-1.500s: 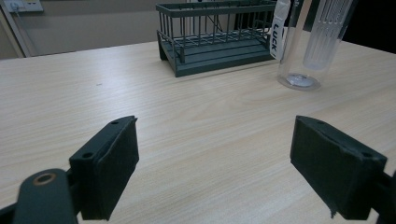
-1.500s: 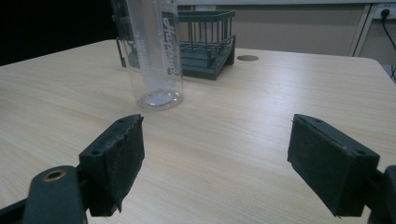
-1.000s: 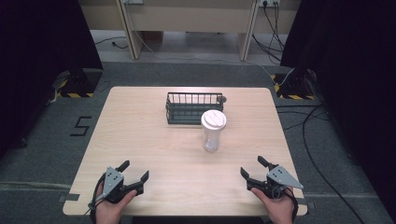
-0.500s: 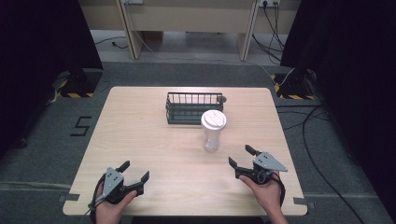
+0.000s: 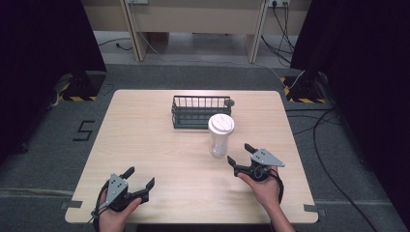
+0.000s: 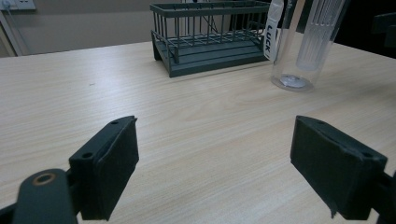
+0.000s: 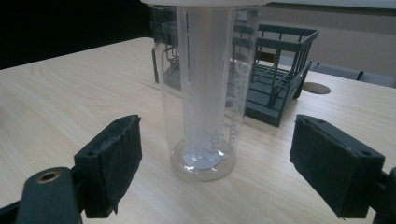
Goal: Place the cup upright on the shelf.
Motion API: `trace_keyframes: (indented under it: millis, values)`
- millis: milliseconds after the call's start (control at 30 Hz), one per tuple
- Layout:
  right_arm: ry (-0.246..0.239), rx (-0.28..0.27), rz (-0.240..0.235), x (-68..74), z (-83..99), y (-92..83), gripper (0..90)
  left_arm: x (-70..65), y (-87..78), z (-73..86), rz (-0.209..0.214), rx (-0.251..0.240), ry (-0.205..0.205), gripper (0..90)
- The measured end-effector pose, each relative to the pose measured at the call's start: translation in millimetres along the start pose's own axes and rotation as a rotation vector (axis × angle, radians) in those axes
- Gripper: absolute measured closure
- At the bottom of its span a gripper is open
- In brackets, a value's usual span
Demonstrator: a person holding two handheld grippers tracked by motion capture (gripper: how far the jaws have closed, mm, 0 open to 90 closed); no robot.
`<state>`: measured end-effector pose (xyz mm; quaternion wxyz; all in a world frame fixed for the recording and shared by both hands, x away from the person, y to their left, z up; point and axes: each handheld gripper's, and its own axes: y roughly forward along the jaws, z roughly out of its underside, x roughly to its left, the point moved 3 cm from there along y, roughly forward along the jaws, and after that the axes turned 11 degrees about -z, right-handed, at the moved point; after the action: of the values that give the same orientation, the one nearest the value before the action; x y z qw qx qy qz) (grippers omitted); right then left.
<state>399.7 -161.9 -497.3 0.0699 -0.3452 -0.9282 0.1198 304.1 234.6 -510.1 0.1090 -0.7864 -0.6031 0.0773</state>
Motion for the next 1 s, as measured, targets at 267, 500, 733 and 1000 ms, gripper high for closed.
trace_keyframes:
  millis: [267,500,733,1000]
  values:
    - [0.001,0.016,-0.006,-4.4,-2.8,18.3,17.0,-0.1,0.1,0.1,-0.001,0.0,-0.003,14.8]
    - [0.004,0.03,-0.025,-5.5,-6.7,36.8,16.2,0.4,-0.2,0.0,-0.002,-0.001,-0.007,14.7]
    - [0.014,0.035,-0.02,-7.1,-7.8,53.9,15.7,1.0,-0.5,-0.2,0.001,-0.003,-0.013,14.8]
    - [0.03,0.039,-0.011,-8.4,-9.2,74.2,14.7,1.2,-0.5,-0.2,0.005,-0.004,-0.015,14.7]
